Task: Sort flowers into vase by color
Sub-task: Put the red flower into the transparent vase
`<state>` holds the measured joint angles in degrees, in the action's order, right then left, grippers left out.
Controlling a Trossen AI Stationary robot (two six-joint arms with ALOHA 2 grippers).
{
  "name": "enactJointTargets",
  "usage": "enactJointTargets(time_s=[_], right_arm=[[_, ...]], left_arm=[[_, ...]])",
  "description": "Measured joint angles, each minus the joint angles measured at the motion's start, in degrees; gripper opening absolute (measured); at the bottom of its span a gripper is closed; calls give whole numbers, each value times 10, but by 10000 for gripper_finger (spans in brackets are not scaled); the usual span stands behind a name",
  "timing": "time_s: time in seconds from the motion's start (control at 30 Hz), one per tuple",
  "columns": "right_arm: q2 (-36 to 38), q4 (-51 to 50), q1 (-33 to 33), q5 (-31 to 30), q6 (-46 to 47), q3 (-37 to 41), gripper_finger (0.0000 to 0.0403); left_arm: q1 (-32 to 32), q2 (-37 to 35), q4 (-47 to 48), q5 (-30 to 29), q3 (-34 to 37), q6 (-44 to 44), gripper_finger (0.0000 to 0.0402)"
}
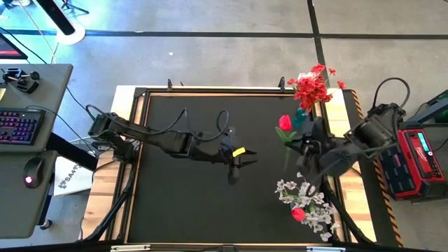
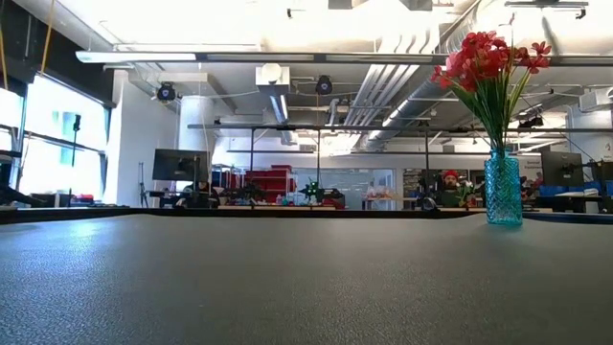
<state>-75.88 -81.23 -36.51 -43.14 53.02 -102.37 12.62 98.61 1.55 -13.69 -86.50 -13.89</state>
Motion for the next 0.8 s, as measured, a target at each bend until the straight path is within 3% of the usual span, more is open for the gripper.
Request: enactJointTargets(time_s=[0.17, 0.6, 0.8], right_arm=[[23, -90, -46, 0, 84, 0, 1], [68, -88, -177, 62, 116, 0, 0], [41, -88, -251, -1, 122, 1, 0]], left_arm=[[9, 0, 21, 0, 0, -6, 115], [10, 0, 37, -6, 0, -35, 115], [10, 0, 68, -27, 0, -47, 115]])
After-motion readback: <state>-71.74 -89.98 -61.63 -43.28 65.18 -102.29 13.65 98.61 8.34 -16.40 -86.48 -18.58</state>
